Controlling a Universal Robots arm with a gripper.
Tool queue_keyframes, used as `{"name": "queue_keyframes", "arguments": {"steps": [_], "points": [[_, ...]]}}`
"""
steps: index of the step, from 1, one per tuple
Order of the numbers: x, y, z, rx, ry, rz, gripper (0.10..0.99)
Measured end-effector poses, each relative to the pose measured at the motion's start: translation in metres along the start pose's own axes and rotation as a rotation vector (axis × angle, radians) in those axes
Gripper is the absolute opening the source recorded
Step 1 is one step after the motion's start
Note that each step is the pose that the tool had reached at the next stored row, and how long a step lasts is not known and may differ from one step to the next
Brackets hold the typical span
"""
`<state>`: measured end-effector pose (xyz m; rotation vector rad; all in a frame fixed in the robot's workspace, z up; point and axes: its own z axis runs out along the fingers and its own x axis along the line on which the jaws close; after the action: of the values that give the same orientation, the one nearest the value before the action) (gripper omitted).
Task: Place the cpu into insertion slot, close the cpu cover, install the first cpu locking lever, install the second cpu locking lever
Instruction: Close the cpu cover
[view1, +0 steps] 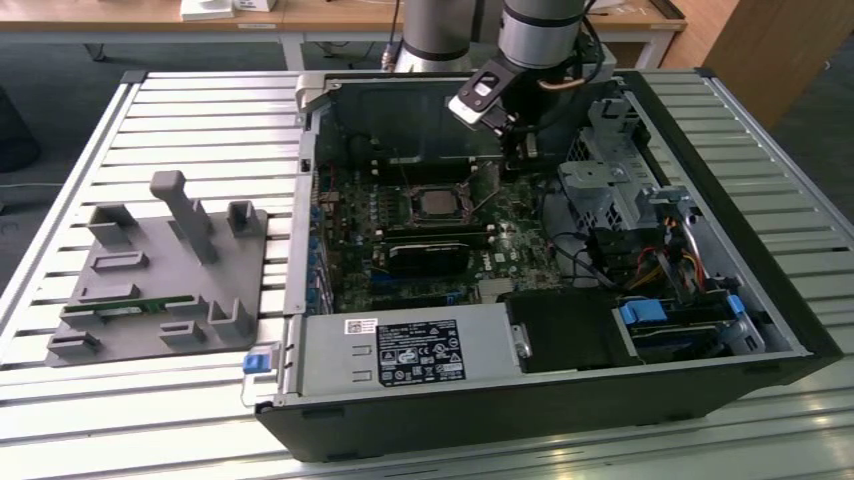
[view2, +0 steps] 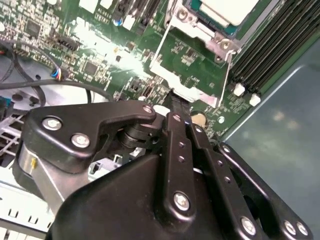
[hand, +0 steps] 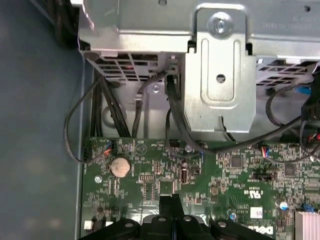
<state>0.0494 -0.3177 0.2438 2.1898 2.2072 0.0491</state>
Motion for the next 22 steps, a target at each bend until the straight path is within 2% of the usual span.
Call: {"name": "queue_keyframes", "arguments": {"steps": [15, 22], "points": [[0.0001, -0.0112, -0.0004, 0.000, 0.0000, 0.000, 0.106], [0.0002, -0.0224, -0.0008, 0.000, 0.0001, 0.000, 0.106]]}}
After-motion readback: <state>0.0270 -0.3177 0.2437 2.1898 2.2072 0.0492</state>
